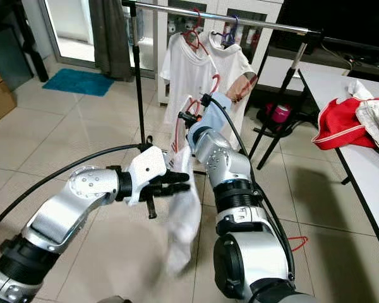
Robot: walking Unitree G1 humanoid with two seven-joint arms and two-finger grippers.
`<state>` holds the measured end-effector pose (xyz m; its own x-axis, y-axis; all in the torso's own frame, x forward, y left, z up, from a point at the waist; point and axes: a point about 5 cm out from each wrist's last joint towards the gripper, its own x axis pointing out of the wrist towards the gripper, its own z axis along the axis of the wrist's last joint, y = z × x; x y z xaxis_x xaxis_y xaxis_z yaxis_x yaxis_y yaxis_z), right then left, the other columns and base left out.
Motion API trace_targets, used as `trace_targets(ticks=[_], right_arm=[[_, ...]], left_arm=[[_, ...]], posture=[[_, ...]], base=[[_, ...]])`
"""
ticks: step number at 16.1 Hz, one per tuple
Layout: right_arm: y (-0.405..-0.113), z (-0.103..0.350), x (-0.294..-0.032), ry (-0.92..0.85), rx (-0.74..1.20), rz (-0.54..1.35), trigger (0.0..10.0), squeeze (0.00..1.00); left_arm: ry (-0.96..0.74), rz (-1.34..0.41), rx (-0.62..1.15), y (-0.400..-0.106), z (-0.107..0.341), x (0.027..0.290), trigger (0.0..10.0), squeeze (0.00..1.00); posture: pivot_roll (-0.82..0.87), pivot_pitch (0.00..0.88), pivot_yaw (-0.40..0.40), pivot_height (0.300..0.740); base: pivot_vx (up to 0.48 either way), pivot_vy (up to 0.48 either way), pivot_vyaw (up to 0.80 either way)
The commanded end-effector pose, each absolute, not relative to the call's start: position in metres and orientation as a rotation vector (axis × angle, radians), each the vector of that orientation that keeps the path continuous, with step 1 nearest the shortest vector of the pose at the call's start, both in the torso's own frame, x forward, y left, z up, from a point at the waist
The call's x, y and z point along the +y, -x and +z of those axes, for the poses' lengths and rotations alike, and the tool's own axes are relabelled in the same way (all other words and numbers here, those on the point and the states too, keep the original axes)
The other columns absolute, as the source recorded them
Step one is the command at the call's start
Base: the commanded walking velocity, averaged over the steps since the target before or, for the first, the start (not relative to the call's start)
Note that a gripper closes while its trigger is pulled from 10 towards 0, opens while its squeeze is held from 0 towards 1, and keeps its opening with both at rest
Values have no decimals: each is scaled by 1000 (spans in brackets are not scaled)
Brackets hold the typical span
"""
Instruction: Hang hanger
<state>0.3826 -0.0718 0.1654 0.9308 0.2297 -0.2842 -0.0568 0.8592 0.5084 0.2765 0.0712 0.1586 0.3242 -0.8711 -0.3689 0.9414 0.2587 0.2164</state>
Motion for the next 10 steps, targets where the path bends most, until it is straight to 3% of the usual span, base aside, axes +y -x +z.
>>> trace_targets(ticks=[1,5,9,10], right_arm=[[-383,165,-78,-510,326,147,10000,0],[-384,169,-81,-545,290,160,10000,0],[-373,162,-106,-391,227,204,10000,0],[-366,153,-116,-361,243,206,10000,0]], left_arm=[[-442,-1266,209,-272,157,70,10000,1000],[-396,-1219,189,-274,164,76,10000,1000],[-124,-866,53,-281,181,113,10000,1000],[-82,-771,41,-278,182,130,10000,0]], posture=[[-66,0,-74,740],[-63,0,-78,740],[-52,0,-82,740],[-46,0,-85,740]], base=[[0,0,0],[0,0,0],[0,0,0],[0,0,0]])
